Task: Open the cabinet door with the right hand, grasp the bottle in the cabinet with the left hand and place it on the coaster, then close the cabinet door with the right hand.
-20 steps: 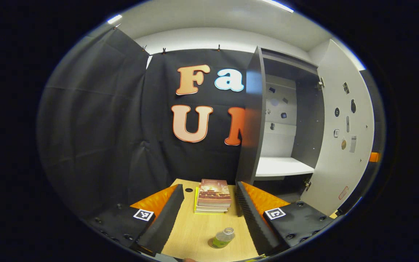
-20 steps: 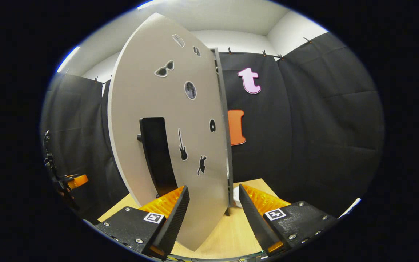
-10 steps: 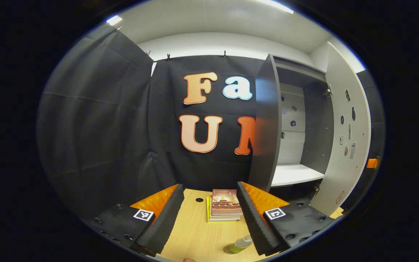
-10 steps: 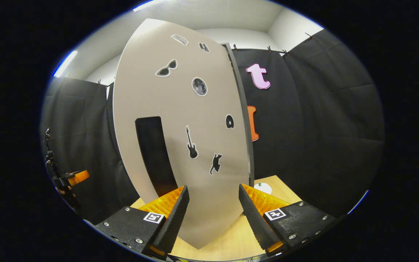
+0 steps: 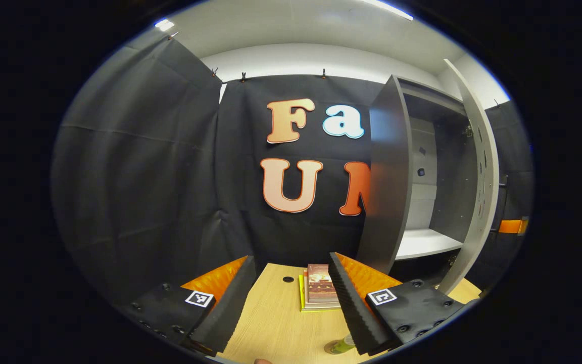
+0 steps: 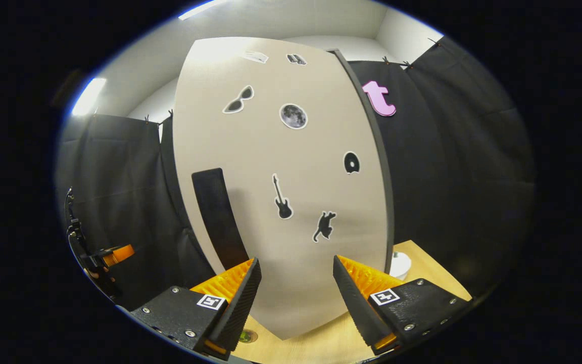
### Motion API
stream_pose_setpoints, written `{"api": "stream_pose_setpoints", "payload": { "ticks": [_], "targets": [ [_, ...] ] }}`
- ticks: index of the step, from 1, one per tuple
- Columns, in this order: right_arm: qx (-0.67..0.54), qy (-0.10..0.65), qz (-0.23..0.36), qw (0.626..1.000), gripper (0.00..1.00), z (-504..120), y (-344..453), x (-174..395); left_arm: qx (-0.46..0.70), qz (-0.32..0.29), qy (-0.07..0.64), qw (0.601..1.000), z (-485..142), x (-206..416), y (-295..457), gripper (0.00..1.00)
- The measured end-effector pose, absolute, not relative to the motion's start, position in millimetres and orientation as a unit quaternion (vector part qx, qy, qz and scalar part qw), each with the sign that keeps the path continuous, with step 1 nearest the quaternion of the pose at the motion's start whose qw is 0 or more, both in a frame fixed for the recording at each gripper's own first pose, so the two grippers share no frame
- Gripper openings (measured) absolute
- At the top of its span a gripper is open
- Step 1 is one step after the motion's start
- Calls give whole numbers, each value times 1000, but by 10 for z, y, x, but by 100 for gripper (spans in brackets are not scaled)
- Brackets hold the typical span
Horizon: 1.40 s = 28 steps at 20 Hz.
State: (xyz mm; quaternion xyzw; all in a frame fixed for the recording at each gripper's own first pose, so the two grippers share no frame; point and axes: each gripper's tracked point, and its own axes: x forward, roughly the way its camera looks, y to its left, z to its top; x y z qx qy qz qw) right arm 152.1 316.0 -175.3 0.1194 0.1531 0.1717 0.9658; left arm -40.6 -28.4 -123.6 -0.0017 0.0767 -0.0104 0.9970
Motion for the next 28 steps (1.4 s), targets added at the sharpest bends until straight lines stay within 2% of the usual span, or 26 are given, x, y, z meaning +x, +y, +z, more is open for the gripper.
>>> {"api": "stream_pose_setpoints", "payload": {
  "ticks": [7, 28],
  "targets": [
    [90, 151, 211, 962, 89, -1718, 3549, 1583, -1, 3, 87, 996, -1331, -292, -81, 94],
    [51, 143, 166, 974, 90, -1791, 3838, 1989, 24, 5, 77, 997, -1318, 32, 192, 94]
  ]
}}
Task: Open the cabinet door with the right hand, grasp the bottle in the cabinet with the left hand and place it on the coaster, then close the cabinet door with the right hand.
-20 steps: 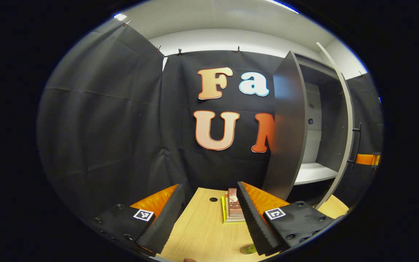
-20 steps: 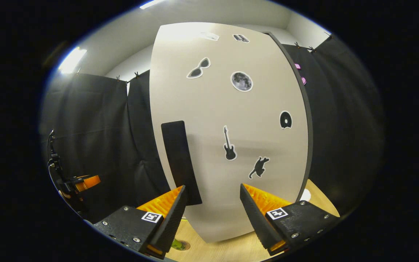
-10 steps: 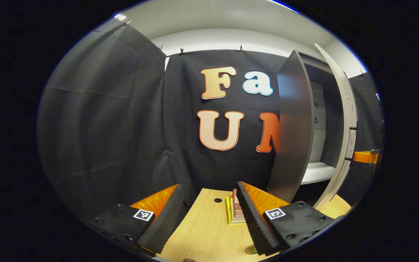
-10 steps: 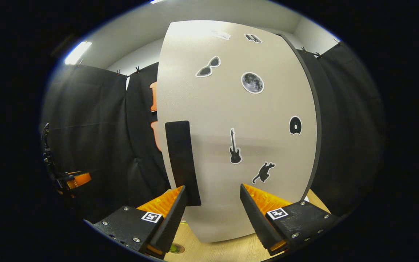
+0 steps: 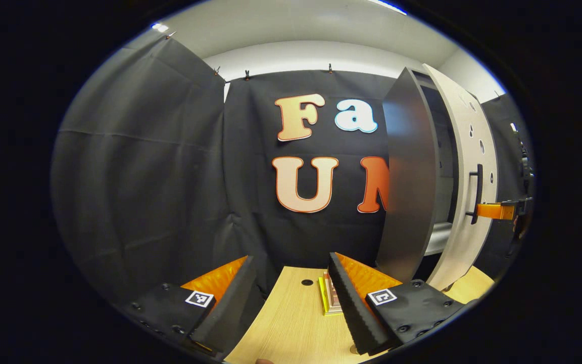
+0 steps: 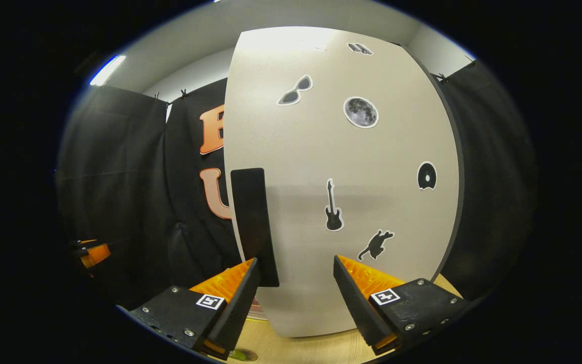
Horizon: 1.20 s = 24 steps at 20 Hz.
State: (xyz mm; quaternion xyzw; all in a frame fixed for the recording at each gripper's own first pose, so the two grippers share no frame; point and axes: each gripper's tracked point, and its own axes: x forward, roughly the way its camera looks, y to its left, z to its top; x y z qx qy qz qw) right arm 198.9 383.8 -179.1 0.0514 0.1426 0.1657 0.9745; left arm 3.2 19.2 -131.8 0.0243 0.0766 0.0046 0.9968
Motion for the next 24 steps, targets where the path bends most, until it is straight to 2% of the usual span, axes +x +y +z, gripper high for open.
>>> {"api": "stream_pose_setpoints", "payload": {
  "ticks": [15, 24],
  "targets": [
    [28, 138, 129, 982, 90, -1825, 3906, 2142, 24, 10, 84, 996, -1360, 403, 330, 95],
    [18, 138, 119, 983, 91, -1660, 3889, 2228, 43, -2, 56, 998, -921, 653, 107, 94]
  ]
}}
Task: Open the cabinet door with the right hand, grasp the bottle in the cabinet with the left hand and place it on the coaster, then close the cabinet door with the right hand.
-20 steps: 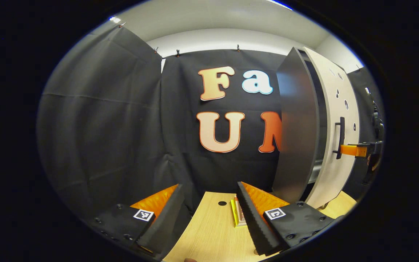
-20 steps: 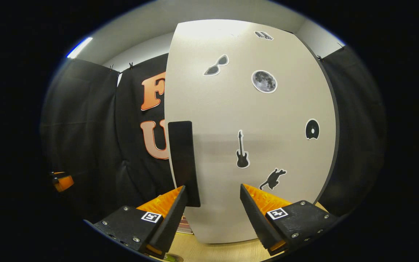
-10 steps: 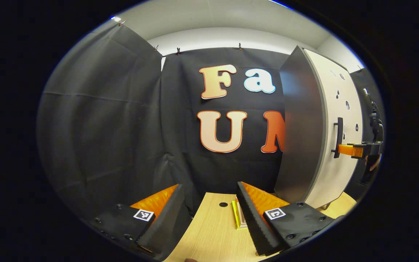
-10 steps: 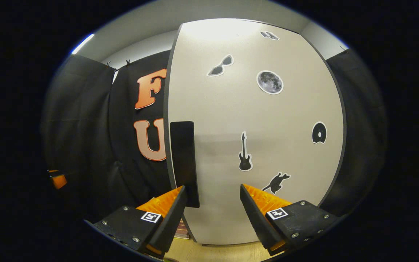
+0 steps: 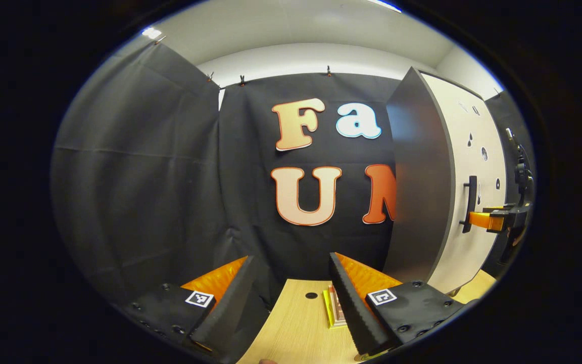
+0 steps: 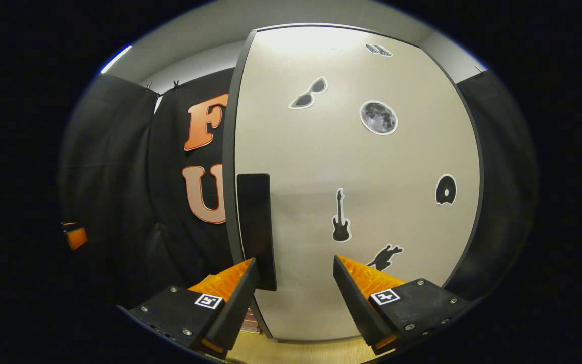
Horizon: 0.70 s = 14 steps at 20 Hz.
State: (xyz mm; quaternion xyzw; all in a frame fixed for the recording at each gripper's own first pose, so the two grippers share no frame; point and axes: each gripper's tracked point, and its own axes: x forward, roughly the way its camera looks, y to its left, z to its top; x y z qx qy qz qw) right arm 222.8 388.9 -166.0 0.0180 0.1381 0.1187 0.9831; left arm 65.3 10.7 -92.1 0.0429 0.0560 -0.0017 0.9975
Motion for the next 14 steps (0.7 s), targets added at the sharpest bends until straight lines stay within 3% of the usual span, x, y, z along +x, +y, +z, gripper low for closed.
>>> {"api": "stream_pose_setpoints", "payload": {
  "ticks": [14],
  "targets": [
    [-29, 27, 103, 994, 91, 116, 3204, 1618, 22, -49, 2, 999, 392, 703, -199, 95]
  ]
}}
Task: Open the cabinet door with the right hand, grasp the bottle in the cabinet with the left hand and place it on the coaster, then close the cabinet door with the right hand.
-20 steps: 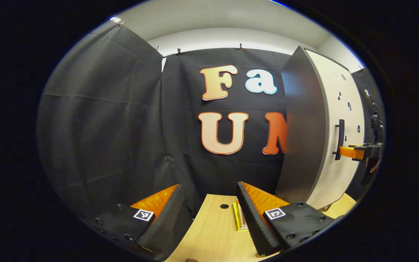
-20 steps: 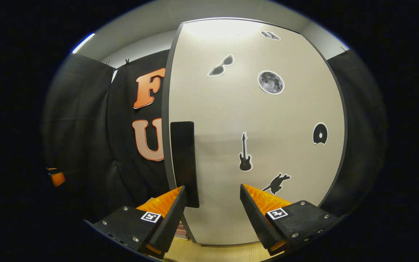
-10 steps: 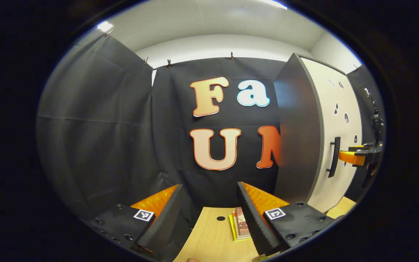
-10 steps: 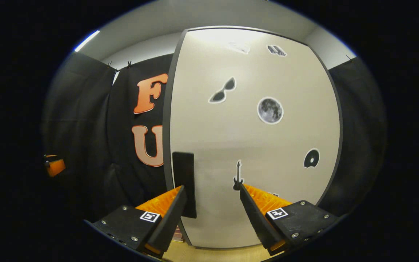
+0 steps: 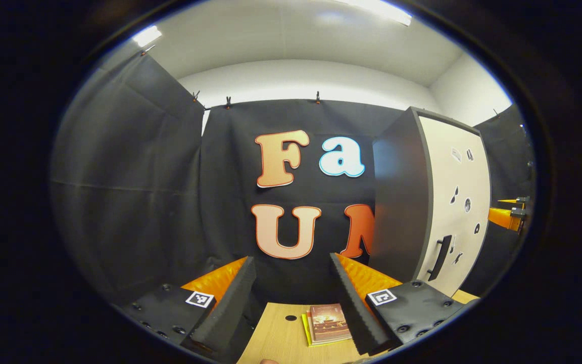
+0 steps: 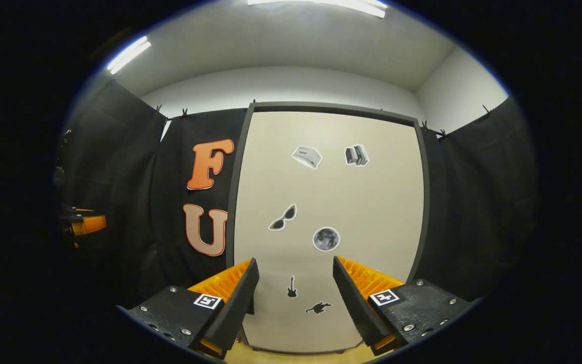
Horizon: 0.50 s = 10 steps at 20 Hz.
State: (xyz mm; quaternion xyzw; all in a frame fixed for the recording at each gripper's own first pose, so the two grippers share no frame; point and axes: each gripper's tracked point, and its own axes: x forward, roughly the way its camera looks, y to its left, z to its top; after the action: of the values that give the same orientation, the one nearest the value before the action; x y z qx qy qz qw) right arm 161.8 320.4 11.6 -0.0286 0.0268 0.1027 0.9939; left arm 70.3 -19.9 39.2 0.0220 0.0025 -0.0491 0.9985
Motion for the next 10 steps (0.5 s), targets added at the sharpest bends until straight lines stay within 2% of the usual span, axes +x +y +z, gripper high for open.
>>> {"api": "stream_pose_setpoints", "payload": {
  "ticks": [4, 10],
  "targets": [
    [-31, 11, 93, 995, 91, 359, 3049, 1359, 35, -49, -30, 998, 672, 534, -213, 95],
    [-36, 9, 76, 996, 91, 477, 2875, 1073, 16, -69, -29, 997, 799, 336, -257, 94]
  ]
}}
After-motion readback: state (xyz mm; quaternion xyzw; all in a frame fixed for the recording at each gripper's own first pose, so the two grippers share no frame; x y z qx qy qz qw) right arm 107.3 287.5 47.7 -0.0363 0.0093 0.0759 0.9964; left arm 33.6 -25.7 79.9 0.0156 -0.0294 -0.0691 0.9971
